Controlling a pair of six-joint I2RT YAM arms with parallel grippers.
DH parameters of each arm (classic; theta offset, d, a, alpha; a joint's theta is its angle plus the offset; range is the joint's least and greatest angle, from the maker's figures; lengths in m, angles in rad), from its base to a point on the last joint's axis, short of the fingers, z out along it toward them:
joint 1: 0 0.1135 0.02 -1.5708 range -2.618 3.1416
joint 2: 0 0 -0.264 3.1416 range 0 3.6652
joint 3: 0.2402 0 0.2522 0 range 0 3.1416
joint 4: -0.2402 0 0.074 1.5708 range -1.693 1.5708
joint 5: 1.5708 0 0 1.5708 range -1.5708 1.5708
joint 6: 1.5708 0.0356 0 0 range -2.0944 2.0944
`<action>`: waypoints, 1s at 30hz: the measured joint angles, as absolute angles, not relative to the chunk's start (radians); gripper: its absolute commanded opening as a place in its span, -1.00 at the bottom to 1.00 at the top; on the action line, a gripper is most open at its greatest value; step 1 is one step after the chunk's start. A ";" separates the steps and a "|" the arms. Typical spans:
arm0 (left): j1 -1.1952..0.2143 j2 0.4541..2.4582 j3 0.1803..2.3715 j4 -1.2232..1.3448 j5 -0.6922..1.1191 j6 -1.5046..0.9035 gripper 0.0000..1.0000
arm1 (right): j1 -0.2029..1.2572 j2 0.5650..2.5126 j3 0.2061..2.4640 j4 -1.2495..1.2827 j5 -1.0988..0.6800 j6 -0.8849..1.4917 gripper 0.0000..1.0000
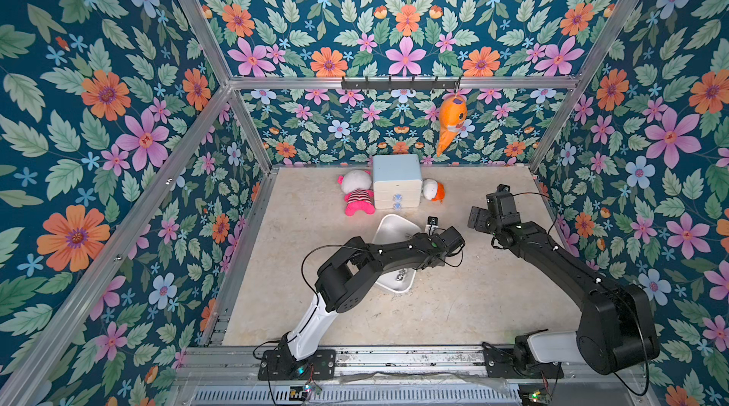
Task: Take out the wing nut from the storage box
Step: Place the wing nut at the center of the board.
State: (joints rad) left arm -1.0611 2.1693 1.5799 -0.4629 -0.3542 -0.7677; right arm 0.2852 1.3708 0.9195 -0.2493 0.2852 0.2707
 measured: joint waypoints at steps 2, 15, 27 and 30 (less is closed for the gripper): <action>-1.061 2.150 1.574 -0.467 -0.358 -0.778 -0.93 | 0.285 1.371 0.916 -0.249 0.285 0.271 0.99; -1.064 2.131 1.597 -0.478 -0.367 -0.778 -0.94 | 0.285 1.367 0.904 -0.245 0.277 0.271 0.99; -1.078 2.177 1.642 -0.488 -0.363 -0.778 -0.92 | 0.285 1.360 0.889 -0.243 0.273 0.271 0.98; -1.073 2.183 1.635 -0.490 -0.361 -0.782 -0.92 | 0.285 1.359 0.887 -0.242 0.270 0.271 0.99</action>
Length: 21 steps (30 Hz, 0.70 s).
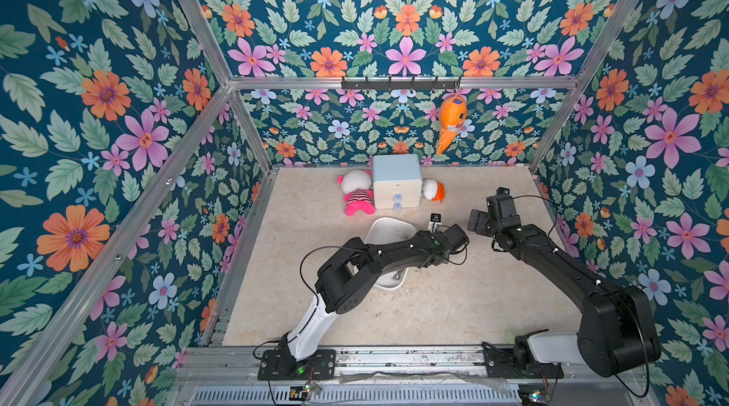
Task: Take out the wing nut from the storage box
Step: Place the wing nut at the center of the board.
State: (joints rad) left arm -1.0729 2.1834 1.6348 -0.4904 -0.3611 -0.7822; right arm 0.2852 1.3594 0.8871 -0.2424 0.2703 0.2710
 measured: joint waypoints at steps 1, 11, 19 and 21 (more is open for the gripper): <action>-1.070 2.188 1.633 -0.492 -0.360 -0.784 -0.92 | 0.285 1.359 0.887 -0.243 0.270 0.271 0.99; -1.068 2.193 1.607 -0.483 -0.338 -0.799 -0.82 | 0.285 1.359 0.887 -0.242 0.270 0.271 0.99; -1.066 2.194 1.601 -0.468 -0.335 -0.804 -0.61 | 0.285 1.359 0.887 -0.242 0.270 0.271 0.99; -1.066 2.192 1.599 -0.471 -0.336 -0.804 -0.54 | 0.285 1.359 0.887 -0.242 0.270 0.271 0.99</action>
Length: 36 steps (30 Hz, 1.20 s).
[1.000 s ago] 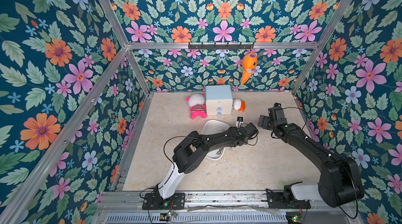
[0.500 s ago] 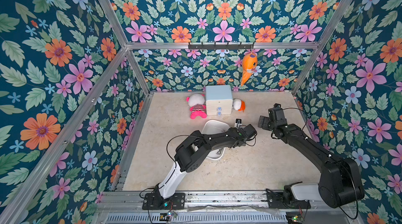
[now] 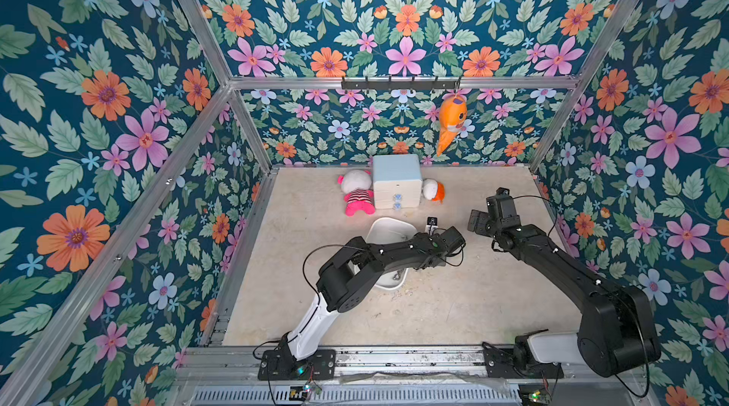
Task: Take out the wing nut from the storage box
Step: Place the wing nut at the center of the board, then pick up the wing nut from the storage box.
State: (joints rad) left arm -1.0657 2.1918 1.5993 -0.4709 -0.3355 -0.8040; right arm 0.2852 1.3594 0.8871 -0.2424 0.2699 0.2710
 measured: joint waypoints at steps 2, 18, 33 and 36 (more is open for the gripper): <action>-1.066 2.184 1.599 -0.472 -0.336 -0.804 -0.51 | 0.285 1.359 0.887 -0.242 0.270 0.271 0.99; -1.054 2.012 1.603 -0.474 -0.389 -0.784 -0.48 | 0.285 1.373 0.902 -0.242 0.266 0.271 0.99; -0.934 1.807 1.377 -0.492 -0.446 -0.781 -0.46 | 0.318 1.422 0.953 -0.242 0.263 0.268 0.99; -0.921 1.798 1.333 -0.486 -0.444 -0.781 -0.45 | 0.326 1.437 0.966 -0.242 0.263 0.268 0.98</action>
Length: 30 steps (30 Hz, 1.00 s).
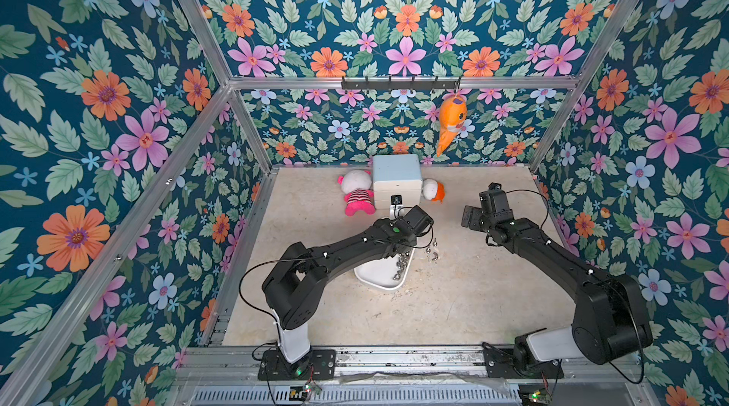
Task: Take out the wing nut from the storage box
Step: Pick up the wing nut from the storage box.
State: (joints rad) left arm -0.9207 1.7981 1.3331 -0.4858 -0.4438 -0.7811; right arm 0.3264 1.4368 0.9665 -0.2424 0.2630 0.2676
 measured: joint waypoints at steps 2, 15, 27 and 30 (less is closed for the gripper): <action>-0.913 1.798 1.315 -0.478 -0.439 -0.781 -0.46 | 0.331 1.447 0.974 -0.243 0.263 0.268 0.98; -0.901 1.847 1.265 -0.379 -0.332 -0.778 -0.39 | 0.347 1.481 1.016 -0.266 0.271 0.271 0.98; -0.889 1.879 1.242 -0.351 -0.260 -0.774 -0.37 | 0.358 1.492 1.022 -0.273 0.278 0.275 0.99; -0.890 1.892 1.242 -0.347 -0.249 -0.774 -0.37 | 0.358 1.492 1.020 -0.272 0.278 0.275 0.98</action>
State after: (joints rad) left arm -0.8898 1.8919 1.2419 -0.3470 -0.2493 -0.7738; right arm 0.3576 1.4921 1.0203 -0.2722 0.2783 0.2752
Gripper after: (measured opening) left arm 0.314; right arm 0.993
